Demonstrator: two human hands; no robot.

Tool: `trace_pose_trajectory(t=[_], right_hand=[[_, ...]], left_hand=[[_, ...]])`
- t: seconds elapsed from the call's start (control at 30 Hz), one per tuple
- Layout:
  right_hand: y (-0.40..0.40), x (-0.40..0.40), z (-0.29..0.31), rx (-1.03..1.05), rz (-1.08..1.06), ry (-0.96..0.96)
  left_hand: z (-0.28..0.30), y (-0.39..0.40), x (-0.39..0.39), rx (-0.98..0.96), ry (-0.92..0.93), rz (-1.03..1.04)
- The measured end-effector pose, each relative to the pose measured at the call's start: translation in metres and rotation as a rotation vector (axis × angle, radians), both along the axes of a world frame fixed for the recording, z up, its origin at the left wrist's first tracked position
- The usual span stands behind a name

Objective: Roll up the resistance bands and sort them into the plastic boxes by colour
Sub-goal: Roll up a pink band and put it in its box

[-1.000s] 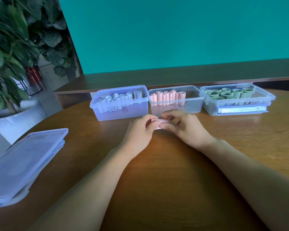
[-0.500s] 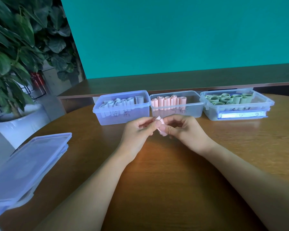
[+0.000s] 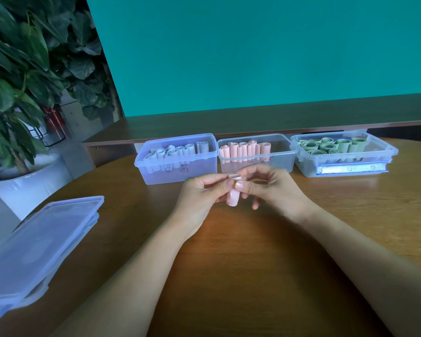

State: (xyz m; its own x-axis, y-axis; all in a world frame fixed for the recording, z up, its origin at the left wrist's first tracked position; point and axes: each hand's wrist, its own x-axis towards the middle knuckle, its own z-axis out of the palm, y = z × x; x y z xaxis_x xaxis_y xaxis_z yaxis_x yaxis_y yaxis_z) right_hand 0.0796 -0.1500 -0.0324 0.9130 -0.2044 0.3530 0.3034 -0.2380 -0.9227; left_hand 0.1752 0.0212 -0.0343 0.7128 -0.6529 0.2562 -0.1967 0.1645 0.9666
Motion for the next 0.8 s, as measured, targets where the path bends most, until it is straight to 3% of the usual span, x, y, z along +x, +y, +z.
trace_pose_trajectory(t=[0.33,0.47,0.63,0.8], right_hand=[[-0.016,-0.008,0.023,0.193,0.171,0.185],[-0.043,-0.009,0.045,0.172,-0.002,0.156],[-0.097,0.005,0.08,-0.054,-0.343,0.028],[-0.133,0.026,0.095,-0.491,-0.559,0.225]], left_hand=[[0.005,-0.012,-0.001,-0.088,0.087,0.045],[0.004,-0.038,-0.01,-0.162,0.032,0.207],[-0.006,-0.065,-0.005,0.009,-0.244,0.381],[-0.008,-0.095,0.008,0.061,-0.363,0.414]])
